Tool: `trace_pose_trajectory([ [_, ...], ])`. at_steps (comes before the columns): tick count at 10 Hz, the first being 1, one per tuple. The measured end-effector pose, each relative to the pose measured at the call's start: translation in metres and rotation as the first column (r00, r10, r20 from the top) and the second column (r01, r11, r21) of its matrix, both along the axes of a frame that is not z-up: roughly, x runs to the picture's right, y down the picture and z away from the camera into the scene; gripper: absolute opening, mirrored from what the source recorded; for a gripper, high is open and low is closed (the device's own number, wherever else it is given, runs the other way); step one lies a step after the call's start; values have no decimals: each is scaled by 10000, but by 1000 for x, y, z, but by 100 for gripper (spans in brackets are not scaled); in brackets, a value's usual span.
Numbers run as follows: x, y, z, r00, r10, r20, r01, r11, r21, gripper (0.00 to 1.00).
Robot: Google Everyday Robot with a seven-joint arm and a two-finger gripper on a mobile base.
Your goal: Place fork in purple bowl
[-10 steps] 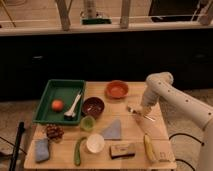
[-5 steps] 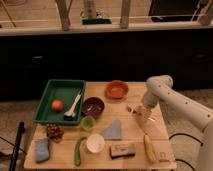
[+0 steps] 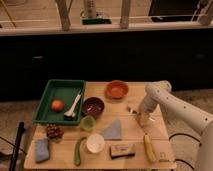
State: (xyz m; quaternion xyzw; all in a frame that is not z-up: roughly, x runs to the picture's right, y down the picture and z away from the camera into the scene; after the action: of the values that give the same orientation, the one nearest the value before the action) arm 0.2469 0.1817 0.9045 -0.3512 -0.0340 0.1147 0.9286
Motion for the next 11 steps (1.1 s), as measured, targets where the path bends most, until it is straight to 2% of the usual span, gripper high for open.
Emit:
trace_pose_trajectory([
  [1,0,0,0,10000,0,0,0,10000,-4,58],
  [2,0,-3,-2,10000,19,8,-19,10000,36,44],
  [6,-1,-11,-9,10000,-13,39,13,10000,20,5],
  [7,-2,-7,-11,10000,-62,70,63,10000,-75,1],
  [11,1,-8,-12,10000,-50,25,51,9999,-101,0],
])
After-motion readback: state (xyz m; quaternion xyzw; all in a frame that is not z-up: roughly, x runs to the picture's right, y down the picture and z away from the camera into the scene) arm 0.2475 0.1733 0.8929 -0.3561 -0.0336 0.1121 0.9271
